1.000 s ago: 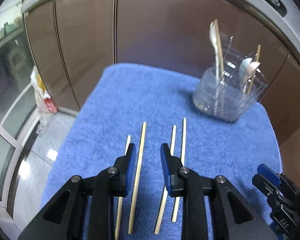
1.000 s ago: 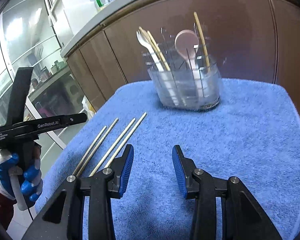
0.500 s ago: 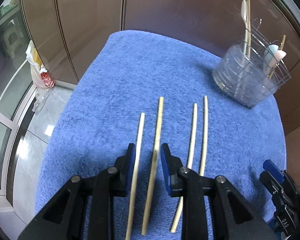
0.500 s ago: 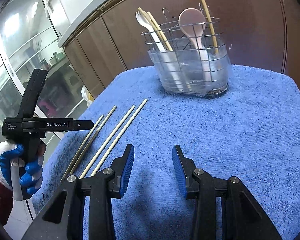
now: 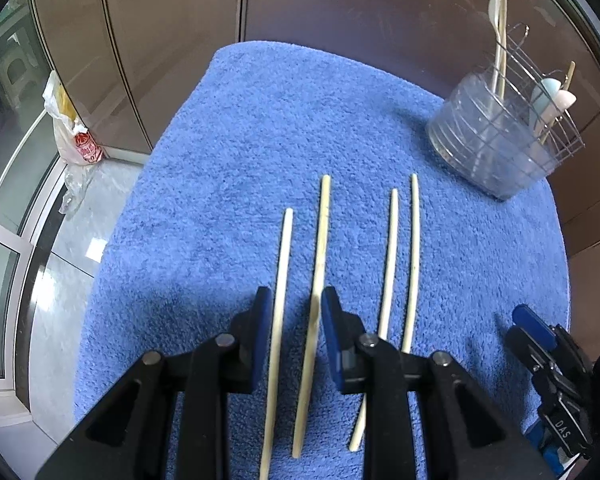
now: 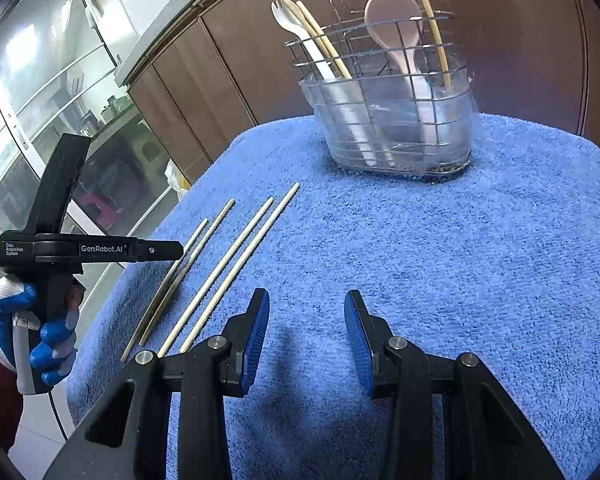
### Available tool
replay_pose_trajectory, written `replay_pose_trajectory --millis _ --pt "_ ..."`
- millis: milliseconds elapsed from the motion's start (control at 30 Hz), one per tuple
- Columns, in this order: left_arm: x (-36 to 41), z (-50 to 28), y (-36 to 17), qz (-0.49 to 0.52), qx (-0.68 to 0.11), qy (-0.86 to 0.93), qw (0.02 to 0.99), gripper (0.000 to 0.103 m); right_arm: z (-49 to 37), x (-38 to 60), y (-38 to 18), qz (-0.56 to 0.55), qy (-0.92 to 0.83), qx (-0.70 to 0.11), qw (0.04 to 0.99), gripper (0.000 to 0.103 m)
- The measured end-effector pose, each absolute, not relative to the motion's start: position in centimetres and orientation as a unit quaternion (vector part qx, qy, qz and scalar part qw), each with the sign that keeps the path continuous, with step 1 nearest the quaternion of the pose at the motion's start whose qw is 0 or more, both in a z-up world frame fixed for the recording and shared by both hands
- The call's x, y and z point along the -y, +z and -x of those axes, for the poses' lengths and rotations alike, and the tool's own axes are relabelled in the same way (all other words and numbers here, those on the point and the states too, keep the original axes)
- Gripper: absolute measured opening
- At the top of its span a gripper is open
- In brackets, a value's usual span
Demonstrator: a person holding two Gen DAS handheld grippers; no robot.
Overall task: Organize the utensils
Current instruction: 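Move both open tools back over the chopsticks on the towel, then grasp a chopstick with the left tool while the right tool grasps a chopstick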
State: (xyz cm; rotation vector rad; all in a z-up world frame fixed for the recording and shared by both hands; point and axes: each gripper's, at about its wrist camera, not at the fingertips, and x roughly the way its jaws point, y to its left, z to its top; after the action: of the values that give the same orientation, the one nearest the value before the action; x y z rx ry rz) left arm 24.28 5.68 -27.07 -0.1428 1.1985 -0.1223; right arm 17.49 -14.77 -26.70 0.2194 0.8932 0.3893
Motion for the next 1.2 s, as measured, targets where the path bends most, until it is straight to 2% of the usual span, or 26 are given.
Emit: replay_pose_trajectory --millis 767,1200 --pt "-5.4 -24.9 -25.1 0.057 -0.58 -0.101 0.806 0.024 -18.3 16.2 -25.1 -0.124 0.164 -0.438 0.875 0.04" --pt "-5.5 -27.4 -25.8 0.041 -0.596 -0.105 0.795 0.024 -21.3 12.8 -24.4 -0.13 0.197 -0.477 0.846 0.031"
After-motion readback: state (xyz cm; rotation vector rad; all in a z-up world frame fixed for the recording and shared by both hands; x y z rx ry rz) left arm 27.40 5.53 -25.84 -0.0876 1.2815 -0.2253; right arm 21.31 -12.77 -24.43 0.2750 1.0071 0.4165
